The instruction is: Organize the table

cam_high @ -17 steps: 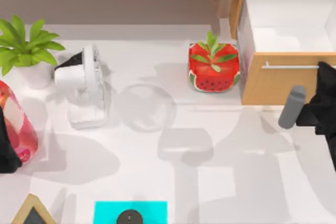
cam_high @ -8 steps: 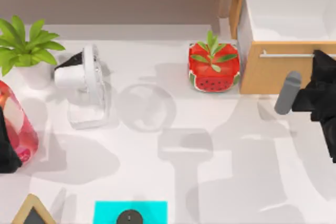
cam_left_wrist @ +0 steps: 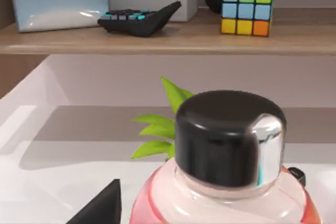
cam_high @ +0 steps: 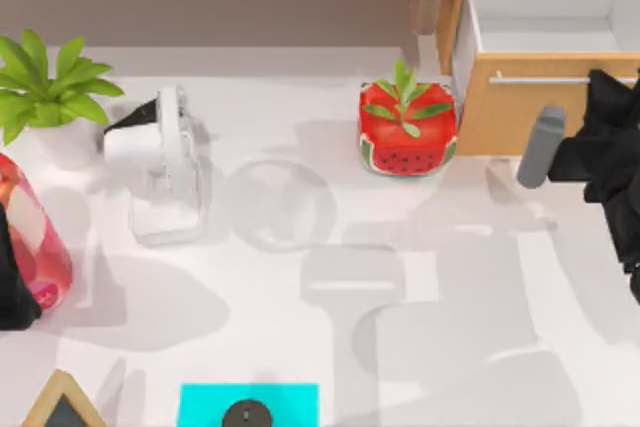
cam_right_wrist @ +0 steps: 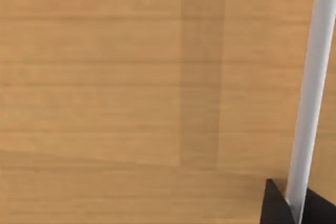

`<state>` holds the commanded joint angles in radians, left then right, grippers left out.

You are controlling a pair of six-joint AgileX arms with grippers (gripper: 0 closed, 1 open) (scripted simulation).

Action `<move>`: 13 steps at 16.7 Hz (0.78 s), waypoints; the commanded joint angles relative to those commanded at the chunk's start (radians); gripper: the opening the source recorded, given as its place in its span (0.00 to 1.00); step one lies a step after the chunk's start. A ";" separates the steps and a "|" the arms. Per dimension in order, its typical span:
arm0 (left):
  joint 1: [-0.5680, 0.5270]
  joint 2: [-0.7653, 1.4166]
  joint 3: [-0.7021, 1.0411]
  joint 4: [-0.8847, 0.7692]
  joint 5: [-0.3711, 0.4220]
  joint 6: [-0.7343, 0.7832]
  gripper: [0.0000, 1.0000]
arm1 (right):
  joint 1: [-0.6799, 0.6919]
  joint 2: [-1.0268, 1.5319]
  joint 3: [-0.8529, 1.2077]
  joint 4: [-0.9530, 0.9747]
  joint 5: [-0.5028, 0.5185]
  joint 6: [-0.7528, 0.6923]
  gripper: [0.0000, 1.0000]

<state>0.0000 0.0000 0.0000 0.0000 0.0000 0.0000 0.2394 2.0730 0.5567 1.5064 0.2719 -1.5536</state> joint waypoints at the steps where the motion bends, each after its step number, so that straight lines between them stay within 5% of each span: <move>1: 0.000 0.000 0.000 0.000 0.000 0.000 1.00 | 0.000 0.000 0.000 0.000 0.000 0.000 0.00; 13: 0.000 0.000 0.000 0.000 0.000 0.000 1.00 | -0.041 0.099 0.249 -0.151 -0.042 0.001 0.00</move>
<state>0.0000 0.0000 0.0000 0.0000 0.0000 0.0000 0.1987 2.1717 0.8052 1.3549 0.2301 -1.5529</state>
